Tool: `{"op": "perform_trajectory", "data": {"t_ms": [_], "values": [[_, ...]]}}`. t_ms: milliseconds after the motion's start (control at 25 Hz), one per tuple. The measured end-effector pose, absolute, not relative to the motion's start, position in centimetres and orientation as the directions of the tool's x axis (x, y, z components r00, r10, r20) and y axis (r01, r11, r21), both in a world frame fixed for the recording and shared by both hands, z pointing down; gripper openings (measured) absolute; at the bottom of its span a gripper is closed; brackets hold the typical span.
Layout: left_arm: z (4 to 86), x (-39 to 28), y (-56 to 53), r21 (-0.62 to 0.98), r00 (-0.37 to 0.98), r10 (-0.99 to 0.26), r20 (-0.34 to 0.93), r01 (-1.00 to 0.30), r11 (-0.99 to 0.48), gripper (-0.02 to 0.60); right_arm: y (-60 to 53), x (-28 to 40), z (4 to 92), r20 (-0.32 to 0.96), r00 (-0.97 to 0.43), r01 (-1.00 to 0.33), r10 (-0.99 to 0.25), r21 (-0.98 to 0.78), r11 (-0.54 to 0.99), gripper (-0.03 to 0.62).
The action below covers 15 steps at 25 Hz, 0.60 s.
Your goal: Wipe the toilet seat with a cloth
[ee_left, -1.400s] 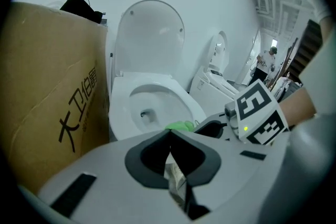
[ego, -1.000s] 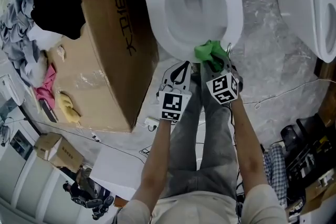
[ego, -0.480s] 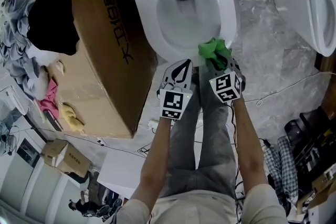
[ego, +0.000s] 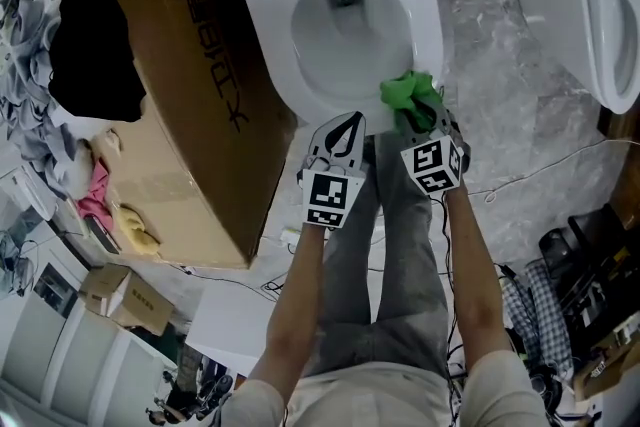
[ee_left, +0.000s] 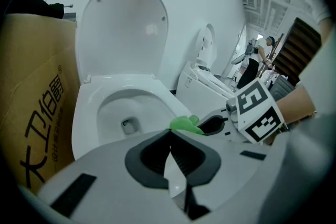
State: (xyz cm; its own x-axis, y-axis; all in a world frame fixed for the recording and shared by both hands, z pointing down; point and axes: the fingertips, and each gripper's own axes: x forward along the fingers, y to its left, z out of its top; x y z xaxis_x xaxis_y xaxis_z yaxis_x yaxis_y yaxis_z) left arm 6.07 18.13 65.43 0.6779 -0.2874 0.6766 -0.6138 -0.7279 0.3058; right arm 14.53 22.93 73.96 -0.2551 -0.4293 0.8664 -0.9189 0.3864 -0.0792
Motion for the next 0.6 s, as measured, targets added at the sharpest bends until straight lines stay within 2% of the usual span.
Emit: {"op": "perform_trajectory", "data": {"t_ms": [600], "values": [[65.1, 8.7, 14.8, 0.287, 0.645, -0.326, 0.692, -0.659, -0.695, 0.012, 20.4, 17.7, 73.9, 0.865, -0.287, -0.890, -0.412, -0.082, 0.449, 0.097]]}}
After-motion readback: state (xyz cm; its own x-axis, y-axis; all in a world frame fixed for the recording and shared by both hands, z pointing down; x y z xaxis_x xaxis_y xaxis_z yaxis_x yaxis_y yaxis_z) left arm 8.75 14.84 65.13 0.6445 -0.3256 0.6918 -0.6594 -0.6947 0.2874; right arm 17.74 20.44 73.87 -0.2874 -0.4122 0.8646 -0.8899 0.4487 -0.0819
